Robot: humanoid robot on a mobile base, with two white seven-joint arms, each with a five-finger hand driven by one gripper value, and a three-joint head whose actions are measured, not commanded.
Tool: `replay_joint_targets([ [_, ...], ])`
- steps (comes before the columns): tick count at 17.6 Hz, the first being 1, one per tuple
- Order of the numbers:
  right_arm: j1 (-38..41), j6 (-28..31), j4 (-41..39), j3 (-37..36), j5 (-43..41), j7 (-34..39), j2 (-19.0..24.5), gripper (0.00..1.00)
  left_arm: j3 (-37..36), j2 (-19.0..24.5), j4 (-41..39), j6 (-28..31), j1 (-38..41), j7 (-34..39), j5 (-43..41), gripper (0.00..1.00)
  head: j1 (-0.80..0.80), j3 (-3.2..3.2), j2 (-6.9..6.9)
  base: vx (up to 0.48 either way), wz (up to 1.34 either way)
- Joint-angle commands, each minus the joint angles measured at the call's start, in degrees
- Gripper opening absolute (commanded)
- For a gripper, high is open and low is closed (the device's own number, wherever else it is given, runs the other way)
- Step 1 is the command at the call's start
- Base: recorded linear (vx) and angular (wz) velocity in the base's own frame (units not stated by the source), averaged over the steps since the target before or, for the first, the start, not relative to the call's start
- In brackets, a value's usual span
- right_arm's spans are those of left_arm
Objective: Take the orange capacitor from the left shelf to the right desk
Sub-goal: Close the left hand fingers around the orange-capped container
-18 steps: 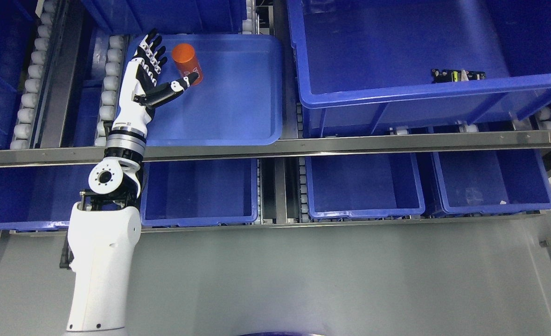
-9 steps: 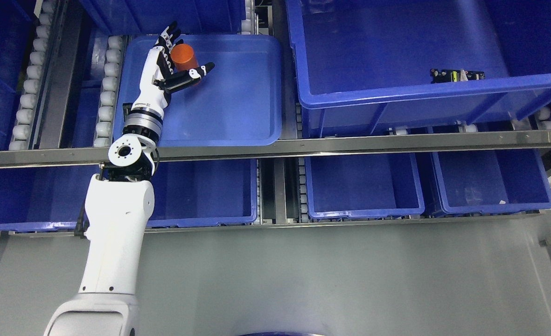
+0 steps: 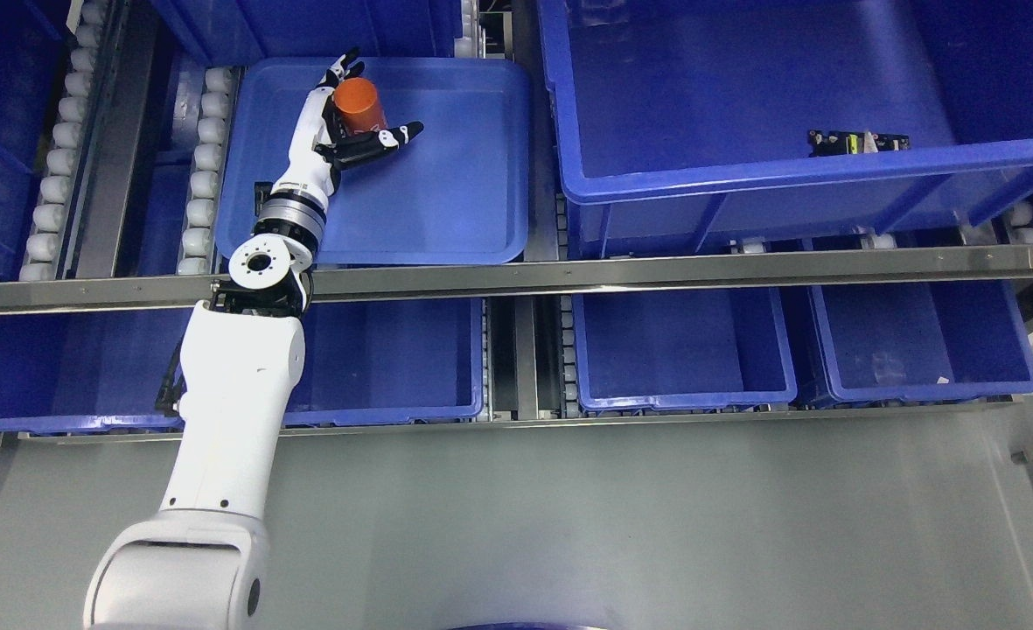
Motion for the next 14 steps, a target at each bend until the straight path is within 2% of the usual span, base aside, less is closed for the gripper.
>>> replay_joint_targets([
  [1,1.32,0.00,-1.00,-1.05,0.18,-0.15,-1.00,1.00,-0.96,1.14,5.82,0.59,-1.59,-0.19,0.89,0.75,0.00,0.00,0.00,0.000,0.00],
  [3,1.32,0.00,-1.00,-0.97,0.18,-0.24,-1.00,1.00,-0.70,1.23,5.74,0.33,-1.42,-0.19,1.06,0.65,0.00,0.00,0.00,0.000,0.00],
  [6,1.32,0.00,-1.00,-0.97,0.18,-0.15,-1.00,1.00,0.00,1.05,5.56,-2.38,-1.16,-0.27,1.15,0.44,0.00,0.00,0.00,0.000,0.00],
  [10,1.32,0.00,-1.00,-0.97,0.18,-0.15,-1.00,1.00,2.28,0.62,5.21,-8.45,-0.01,-0.28,1.33,0.06,0.00,0.00,0.00,0.000,0.00],
  [11,1.32,0.00,-1.00,-0.97,0.18,-0.24,-1.00,1.00,2.99,0.56,5.12,-9.16,0.07,-0.28,1.33,0.00,0.00,0.00,0.00,0.000,0.00],
  [14,1.32,-0.09,-1.00,-1.05,0.18,-0.15,-1.00,1.00,3.43,0.56,3.90,-9.08,0.25,-0.28,1.68,0.00,0.00,0.00,0.00,0.000,0.00],
])
